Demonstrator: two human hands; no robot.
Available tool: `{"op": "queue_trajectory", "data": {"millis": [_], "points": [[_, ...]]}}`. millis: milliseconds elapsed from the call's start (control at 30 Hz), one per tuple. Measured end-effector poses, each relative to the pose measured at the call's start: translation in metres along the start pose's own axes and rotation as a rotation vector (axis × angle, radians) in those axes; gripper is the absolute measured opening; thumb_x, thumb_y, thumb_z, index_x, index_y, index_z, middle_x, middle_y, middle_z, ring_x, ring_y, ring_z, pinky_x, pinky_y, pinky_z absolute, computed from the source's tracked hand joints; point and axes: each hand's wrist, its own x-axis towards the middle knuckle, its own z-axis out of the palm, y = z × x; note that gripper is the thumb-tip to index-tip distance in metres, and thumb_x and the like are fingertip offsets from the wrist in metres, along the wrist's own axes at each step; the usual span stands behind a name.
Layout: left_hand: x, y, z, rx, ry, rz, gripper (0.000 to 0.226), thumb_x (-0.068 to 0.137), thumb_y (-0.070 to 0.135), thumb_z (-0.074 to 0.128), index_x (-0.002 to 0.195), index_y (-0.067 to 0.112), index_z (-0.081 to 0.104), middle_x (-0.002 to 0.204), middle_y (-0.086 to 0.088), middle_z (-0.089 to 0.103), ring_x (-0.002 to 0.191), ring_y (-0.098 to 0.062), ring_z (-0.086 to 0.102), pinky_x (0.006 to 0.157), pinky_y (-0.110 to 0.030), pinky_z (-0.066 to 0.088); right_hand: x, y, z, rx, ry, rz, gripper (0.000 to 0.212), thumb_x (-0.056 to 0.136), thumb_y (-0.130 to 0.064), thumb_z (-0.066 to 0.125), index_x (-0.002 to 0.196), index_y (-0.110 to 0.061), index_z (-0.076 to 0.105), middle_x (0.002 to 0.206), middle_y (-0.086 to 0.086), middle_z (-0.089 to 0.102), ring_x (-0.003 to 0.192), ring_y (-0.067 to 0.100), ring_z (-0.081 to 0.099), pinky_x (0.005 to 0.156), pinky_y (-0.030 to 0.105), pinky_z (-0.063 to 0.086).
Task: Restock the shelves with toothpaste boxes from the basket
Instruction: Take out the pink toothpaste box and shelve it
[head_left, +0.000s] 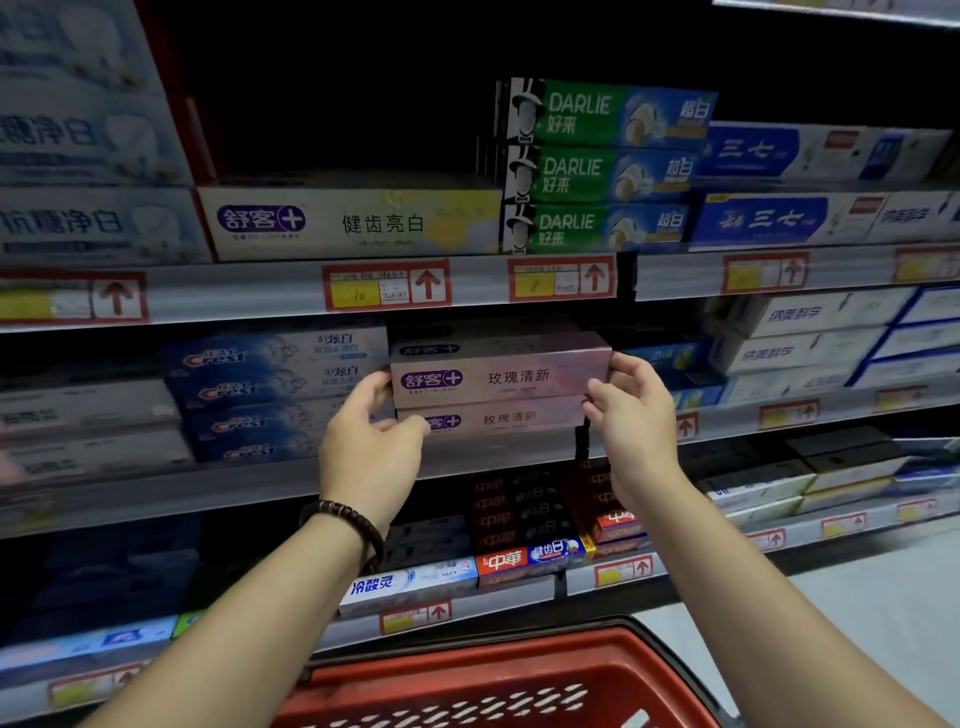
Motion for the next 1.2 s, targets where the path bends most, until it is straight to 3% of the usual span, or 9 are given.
{"op": "queue_trajectory", "data": {"millis": [100,233,333,600,700,800,967,1100,1200], "points": [[0.001,0.0,0.002,-0.005,-0.012,-0.04,0.069,0.094,0.012,0.071,0.155,0.031,0.045,0.107,0.02,0.061,0.092,0.003,0.058,0.071,-0.014,0.04,0.001,0.001,0.001,0.007,-0.032,0.015,0.034,0.102,-0.01,0.064,0.125,-0.035,0.062,0.128,-0.003,0.067,0.117,0.017,0.068,0.107,0.046,0.056],[0.002,-0.002,0.005,0.053,0.021,-0.03,0.07,0.094,0.015,0.071,0.156,0.03,0.043,0.135,0.009,0.044,0.099,-0.002,0.055,0.07,-0.012,0.038,0.003,0.002,0.0,-0.021,-0.032,0.022,0.036,0.103,-0.008,0.062,0.13,-0.032,0.06,0.133,-0.001,0.065,0.12,0.017,0.065,0.107,0.045,0.056],[0.002,-0.003,0.007,0.098,0.011,-0.032,0.07,0.095,0.014,0.07,0.157,0.028,0.042,0.138,0.01,0.041,0.092,0.004,0.05,0.068,-0.01,0.035,0.004,0.001,0.0,-0.06,-0.025,0.016,0.036,0.103,-0.009,0.062,0.134,-0.028,0.061,0.129,-0.003,0.067,0.119,0.017,0.064,0.106,0.043,0.053],[-0.002,-0.007,0.011,0.133,0.008,-0.042,0.075,0.094,0.014,0.071,0.16,0.028,0.038,0.144,0.011,0.042,0.094,0.005,0.052,0.077,-0.017,0.04,0.005,0.005,-0.001,-0.065,-0.039,0.032,0.031,0.104,-0.009,0.062,0.125,-0.032,0.057,0.115,-0.013,0.064,0.105,0.0,0.058,0.082,0.022,0.043],[-0.002,-0.009,0.012,0.145,0.008,-0.036,0.076,0.093,0.015,0.072,0.16,0.027,0.037,0.149,0.01,0.041,0.095,0.004,0.053,0.083,-0.023,0.044,0.005,0.007,-0.001,-0.077,-0.044,0.031,0.032,0.103,-0.01,0.063,0.125,-0.033,0.057,0.12,-0.01,0.065,0.109,0.004,0.06,0.088,0.026,0.043],[-0.002,-0.009,0.013,0.147,0.002,-0.041,0.077,0.093,0.016,0.073,0.16,0.028,0.036,0.148,0.01,0.042,0.096,0.002,0.054,0.076,-0.018,0.042,0.004,0.009,0.0,-0.083,-0.059,0.033,0.036,0.103,-0.01,0.062,0.132,-0.03,0.058,0.13,-0.006,0.065,0.119,0.012,0.061,0.097,0.032,0.044],[-0.002,-0.013,0.011,0.156,-0.001,-0.071,0.073,0.089,0.02,0.074,0.154,0.03,0.041,0.128,0.002,0.065,0.102,-0.006,0.064,0.081,-0.027,0.046,0.005,0.011,0.002,-0.11,-0.075,0.032,0.053,0.101,-0.009,0.065,0.151,-0.022,0.052,0.137,-0.005,0.061,0.126,0.014,0.057,0.105,0.034,0.044],[-0.008,-0.011,0.012,0.23,-0.01,-0.025,0.071,0.092,0.018,0.071,0.155,0.025,0.04,0.14,0.009,0.047,0.1,0.0,0.058,0.088,-0.028,0.047,0.003,0.013,0.002,-0.172,-0.079,-0.004,0.061,0.101,-0.013,0.066,0.158,-0.022,0.047,0.14,-0.01,0.058,0.13,0.012,0.053,0.109,0.034,0.043],[-0.01,-0.009,0.016,0.249,-0.035,-0.028,0.077,0.093,0.018,0.071,0.16,0.022,0.034,0.134,0.014,0.031,0.113,-0.012,0.056,0.096,-0.028,0.046,0.003,0.015,0.002,-0.213,-0.085,-0.02,0.068,0.101,-0.016,0.068,0.162,-0.02,0.041,0.15,-0.008,0.052,0.128,0.009,0.048,0.111,0.033,0.039]]}}
